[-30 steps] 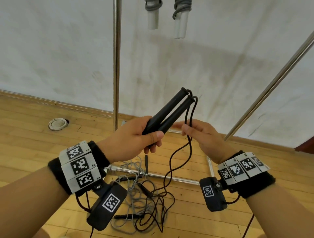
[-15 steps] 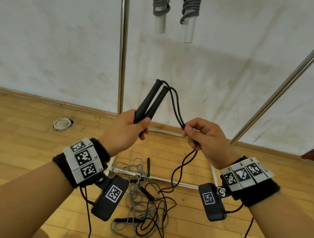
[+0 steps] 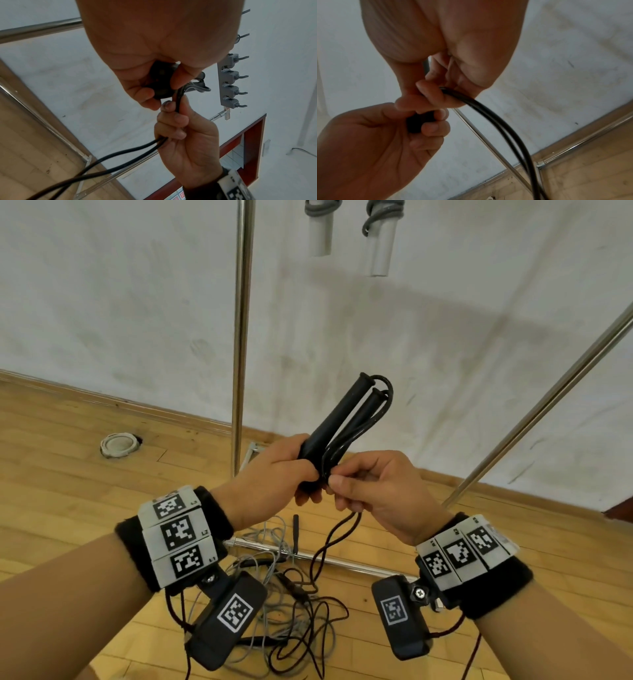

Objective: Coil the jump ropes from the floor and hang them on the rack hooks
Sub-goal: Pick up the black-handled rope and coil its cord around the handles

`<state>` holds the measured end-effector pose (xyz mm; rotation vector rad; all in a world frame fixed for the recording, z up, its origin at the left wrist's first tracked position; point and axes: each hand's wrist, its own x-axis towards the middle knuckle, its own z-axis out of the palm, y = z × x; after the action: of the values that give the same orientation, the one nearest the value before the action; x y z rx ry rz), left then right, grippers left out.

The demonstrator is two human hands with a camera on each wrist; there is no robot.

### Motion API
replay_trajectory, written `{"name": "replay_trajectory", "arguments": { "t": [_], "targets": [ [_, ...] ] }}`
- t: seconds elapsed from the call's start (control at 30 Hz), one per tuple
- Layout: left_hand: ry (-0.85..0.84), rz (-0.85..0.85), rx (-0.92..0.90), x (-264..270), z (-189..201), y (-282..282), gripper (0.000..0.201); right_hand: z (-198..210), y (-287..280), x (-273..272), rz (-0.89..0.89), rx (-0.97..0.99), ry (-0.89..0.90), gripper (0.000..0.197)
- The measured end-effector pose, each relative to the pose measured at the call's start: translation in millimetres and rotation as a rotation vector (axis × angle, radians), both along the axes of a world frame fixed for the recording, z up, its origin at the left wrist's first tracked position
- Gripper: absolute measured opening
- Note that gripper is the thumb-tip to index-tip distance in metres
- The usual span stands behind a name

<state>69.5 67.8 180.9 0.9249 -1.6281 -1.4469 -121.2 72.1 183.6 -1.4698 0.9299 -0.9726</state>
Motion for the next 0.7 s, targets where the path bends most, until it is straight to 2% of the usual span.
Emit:
{"name": "replay_trajectory", "arguments": {
  "t": [0.2, 0.27, 0.33, 0.53, 0.63, 0.7],
  "targets": [
    [-0.028, -0.015, -0.036, 0, -1, 3, 0.029, -3, -3, -1, -0.025, 0.003, 0.078, 0.031],
    [-0.119, 0.004, -0.140, -3, -3, 4, 0.033, -3, -1, -1, -0.007, -0.020, 0.114, 0.022],
    [-0.179, 0.043, -0.196, -5, -4, 4, 0.030, -4, 0, 1, 0.002, -0.034, 0.140, 0.015],
    [-0.231, 0.095, -0.200, -3, -2, 4, 0.026, -8, 1, -1, 0.000, -0.077, 0.261, 0.018],
    [-0.243, 0.126, -0.192, -2, -1, 4, 0.024, -9, 1, -5, 0.090, -0.059, 0.282, 0.013],
    [-0.247, 0.159, -0.186, 2, 2, 3, 0.023, -11, 0, -12, 0.160, -0.037, 0.290, 0.018]
  ]
}}
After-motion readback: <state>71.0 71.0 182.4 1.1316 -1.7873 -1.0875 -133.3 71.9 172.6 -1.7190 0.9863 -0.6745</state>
